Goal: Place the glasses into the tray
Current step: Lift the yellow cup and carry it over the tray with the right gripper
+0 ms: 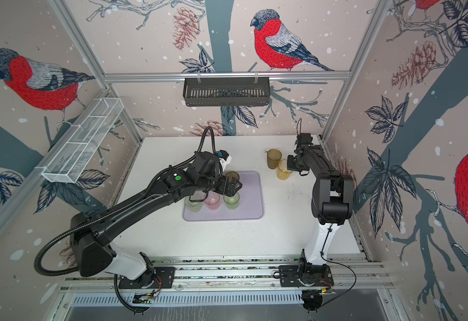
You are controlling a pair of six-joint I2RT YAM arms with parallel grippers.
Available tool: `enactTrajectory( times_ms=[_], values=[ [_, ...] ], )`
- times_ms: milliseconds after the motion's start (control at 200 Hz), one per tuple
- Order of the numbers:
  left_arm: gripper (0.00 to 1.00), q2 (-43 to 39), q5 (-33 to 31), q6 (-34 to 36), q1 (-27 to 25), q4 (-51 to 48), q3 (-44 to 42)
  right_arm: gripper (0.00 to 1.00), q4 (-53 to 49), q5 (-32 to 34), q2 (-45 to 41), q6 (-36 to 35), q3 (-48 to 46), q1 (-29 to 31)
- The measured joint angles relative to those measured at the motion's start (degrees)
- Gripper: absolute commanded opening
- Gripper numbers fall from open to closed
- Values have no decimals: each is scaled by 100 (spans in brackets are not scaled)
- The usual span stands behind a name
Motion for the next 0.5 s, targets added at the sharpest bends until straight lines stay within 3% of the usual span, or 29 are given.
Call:
enactTrajectory(
  times_ms=[500],
  values=[
    [98,-59,2,-2,0,20,-72,4,-31,17,-463,-22,-339,13]
  ],
)
